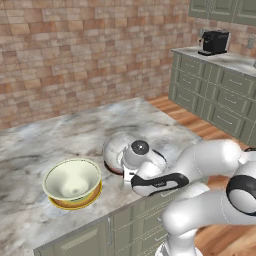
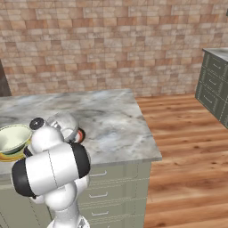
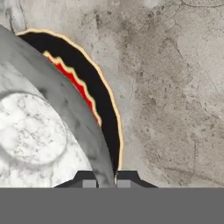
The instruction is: Move the bowls from the cabinet to the plates on the dining table.
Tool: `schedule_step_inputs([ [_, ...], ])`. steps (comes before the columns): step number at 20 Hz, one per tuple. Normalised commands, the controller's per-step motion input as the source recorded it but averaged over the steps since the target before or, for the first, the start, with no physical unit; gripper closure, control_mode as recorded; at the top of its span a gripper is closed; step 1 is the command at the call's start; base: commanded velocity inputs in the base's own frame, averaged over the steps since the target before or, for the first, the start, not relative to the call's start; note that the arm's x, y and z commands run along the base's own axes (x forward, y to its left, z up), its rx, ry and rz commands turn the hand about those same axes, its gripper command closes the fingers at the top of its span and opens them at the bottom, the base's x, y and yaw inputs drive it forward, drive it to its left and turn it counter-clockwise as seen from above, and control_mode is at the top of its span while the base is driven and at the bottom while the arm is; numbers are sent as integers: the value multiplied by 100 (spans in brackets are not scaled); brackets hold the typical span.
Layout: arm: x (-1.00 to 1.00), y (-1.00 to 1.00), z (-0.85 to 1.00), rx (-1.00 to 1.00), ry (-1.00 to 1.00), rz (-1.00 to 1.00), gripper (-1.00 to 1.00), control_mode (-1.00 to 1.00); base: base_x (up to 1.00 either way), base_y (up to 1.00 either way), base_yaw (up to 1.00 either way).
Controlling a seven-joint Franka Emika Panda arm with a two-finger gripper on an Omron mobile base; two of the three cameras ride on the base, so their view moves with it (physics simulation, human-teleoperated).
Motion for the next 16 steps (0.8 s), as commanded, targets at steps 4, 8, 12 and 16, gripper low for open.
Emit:
schedule_step_inputs([
  [4,-44,-6,0,0,-4,4,100,-100,0,0,0],
  [8,-44,-6,0,2,-3,3,100,-100,0,0,0],
  [12,-10,-16,-2,0,-1,3,100,-100,0,0,0],
  [16,0,-8,-21,-1,0,0,-100,-100,0,0,0],
])
